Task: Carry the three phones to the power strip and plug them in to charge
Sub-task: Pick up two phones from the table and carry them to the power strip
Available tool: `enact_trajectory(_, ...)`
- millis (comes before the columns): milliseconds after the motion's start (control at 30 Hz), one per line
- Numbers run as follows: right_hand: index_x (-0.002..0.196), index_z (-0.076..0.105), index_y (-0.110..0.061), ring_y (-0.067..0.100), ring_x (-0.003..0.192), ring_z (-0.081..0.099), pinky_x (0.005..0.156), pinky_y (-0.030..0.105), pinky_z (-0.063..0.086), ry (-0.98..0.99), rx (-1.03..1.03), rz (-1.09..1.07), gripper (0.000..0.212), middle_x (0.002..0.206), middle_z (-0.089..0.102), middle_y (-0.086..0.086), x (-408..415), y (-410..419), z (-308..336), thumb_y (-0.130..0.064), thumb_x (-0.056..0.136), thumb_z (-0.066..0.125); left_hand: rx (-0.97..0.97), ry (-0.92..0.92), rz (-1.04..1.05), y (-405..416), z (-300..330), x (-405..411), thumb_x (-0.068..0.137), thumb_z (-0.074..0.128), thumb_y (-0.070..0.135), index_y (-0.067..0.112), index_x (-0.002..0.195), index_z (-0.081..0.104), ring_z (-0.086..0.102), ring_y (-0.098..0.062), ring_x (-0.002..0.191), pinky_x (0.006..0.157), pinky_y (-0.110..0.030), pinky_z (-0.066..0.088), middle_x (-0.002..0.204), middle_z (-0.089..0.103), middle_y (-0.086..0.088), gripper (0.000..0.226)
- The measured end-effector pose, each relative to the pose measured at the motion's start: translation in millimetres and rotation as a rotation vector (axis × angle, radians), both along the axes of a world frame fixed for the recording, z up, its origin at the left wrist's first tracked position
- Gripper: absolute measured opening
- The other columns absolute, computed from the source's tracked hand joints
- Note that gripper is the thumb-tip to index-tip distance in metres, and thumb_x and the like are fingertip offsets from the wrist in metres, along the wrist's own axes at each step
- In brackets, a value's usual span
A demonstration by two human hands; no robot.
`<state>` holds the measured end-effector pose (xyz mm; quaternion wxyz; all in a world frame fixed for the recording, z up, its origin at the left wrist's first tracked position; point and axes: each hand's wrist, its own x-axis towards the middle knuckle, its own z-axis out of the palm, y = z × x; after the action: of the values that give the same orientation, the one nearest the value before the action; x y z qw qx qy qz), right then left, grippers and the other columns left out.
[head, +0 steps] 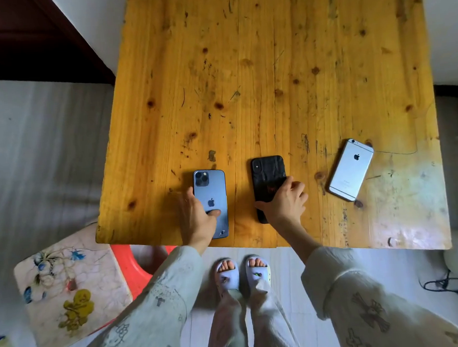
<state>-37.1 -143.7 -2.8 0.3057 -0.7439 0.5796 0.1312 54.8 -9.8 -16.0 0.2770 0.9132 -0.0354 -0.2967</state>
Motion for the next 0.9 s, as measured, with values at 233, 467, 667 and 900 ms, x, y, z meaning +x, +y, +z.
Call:
enact_trajectory(233,0.124,0.029,-0.006,0.036,0.122,0.032,0.098,0.049,0.036,0.009,0.111,-0.215,0.088,0.131,0.032,0.017,11.3,1.1,3.0,-0.027,0.060,0.084,-0.255,0.186,0.156,28.7,6.3,14.8,0.081,0.057,-0.007,-0.006,0.114,0.051,0.052,-0.018,0.073,0.055,-0.012,0.043,0.095,0.058,-0.012,0.034)
enact_trajectory(467,0.116,0.044,-0.002,0.035,0.104,0.056,0.084,0.044,0.051,-0.214,0.270,-0.405,0.048,0.116,0.058,0.019,-9.3,-1.4,11.4,-0.015,0.077,0.070,-0.321,0.321,0.306,51.8,24.6,17.4,0.081,0.059,-0.006,-0.002,0.117,0.052,0.054,-0.019,0.090,0.059,-0.015,0.039,0.102,0.058,-0.011,0.037)
enact_trajectory(667,0.097,0.060,0.001,0.032,0.086,0.061,0.078,0.044,0.053,-0.372,0.416,-0.656,0.016,0.100,0.063,0.019,-59.4,8.5,45.1,-0.004,0.082,0.062,-0.363,0.405,0.257,44.5,55.2,0.6,0.081,0.062,-0.003,-0.007,0.120,0.051,0.056,-0.017,0.077,0.062,-0.014,0.045,0.105,0.061,-0.009,0.041)
enact_trajectory(900,0.110,0.057,0.004,0.030,0.093,0.058,0.083,0.043,0.046,-0.614,0.475,-0.886,0.024,0.100,0.060,0.017,-168.3,15.5,115.2,-0.001,0.087,0.054,-0.429,0.461,0.058,-7.4,106.8,-51.2,0.083,0.061,0.003,0.007,0.105,0.062,0.054,-0.009,0.070,0.059,-0.023,0.039,0.096,0.065,-0.005,0.022)
